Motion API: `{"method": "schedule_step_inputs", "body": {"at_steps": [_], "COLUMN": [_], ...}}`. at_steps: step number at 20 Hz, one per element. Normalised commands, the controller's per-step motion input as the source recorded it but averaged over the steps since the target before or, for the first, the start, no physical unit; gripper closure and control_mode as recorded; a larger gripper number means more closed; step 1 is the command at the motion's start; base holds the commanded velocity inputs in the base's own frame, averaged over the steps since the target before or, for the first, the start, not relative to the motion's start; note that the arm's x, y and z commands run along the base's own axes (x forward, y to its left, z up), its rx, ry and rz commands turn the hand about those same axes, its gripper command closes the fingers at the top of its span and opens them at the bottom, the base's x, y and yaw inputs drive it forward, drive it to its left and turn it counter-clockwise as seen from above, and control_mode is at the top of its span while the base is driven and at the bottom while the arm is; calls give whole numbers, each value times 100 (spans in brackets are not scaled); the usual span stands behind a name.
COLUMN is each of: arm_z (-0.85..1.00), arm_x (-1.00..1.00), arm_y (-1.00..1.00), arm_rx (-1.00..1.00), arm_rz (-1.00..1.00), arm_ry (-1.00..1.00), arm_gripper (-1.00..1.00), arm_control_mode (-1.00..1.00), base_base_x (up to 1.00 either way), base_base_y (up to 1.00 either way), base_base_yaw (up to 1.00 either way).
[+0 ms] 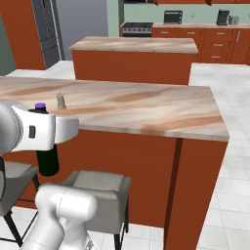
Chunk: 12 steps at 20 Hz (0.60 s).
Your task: Get the candle and the beer from the cabinet and move them to the dining counter.
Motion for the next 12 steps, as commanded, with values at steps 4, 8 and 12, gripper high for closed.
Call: {"method": "schedule_step_inputs", "body": {"at_steps": [4, 8, 12], "arm_z": [0, 0, 1], "arm_x": [0, 0, 11], "arm_y": [0, 0, 0], "arm_rx": [0, 0, 0], "arm_rz": [0, 0, 6], "arm_ry": [0, 0, 0], "arm_gripper": [100, 100, 100], "arm_control_mode": [100, -100, -100], "base_base_x": [9, 0, 0], "base_base_y": [0, 0, 0], "base_base_yaw": [0, 0, 0]}}
